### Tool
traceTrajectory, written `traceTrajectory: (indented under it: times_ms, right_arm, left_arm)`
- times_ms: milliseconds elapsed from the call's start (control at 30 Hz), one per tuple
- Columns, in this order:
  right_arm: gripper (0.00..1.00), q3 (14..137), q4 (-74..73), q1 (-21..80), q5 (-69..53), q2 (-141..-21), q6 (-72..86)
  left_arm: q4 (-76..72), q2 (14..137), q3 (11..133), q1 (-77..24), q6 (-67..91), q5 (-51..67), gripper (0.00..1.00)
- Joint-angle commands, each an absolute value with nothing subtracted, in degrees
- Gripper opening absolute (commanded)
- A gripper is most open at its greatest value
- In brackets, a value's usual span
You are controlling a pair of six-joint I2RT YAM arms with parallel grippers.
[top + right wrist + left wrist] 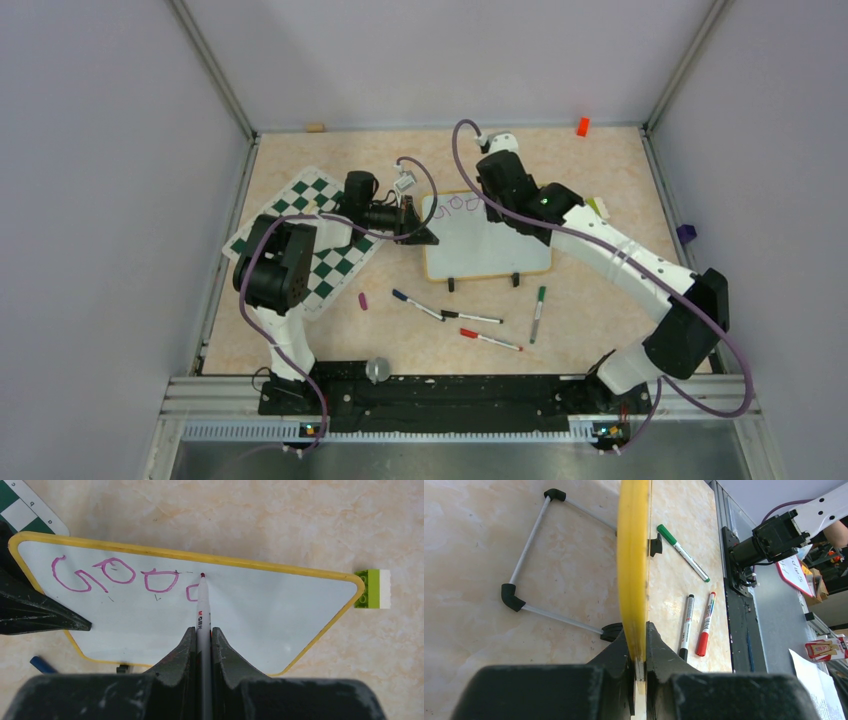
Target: Write a sentence on the whiteboard
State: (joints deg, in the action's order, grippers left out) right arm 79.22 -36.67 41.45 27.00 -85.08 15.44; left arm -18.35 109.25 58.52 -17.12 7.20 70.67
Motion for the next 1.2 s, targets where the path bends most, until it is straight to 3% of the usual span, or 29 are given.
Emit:
traceTrajectory:
  times_ms: [0,1167]
  right_arm:
    - [0.0,82.7,-35.2,40.7,28.8,-85.9,14.8]
    - [0.0,73.5,-36.1,40.7,27.4,-82.0,16.0]
  left_arm:
    - [-16.0,109.2,58.2,-18.4,3.2,69.6,0.0]
    - [-15.9,109.2,58.3,-18.4,3.1,69.5,0.0]
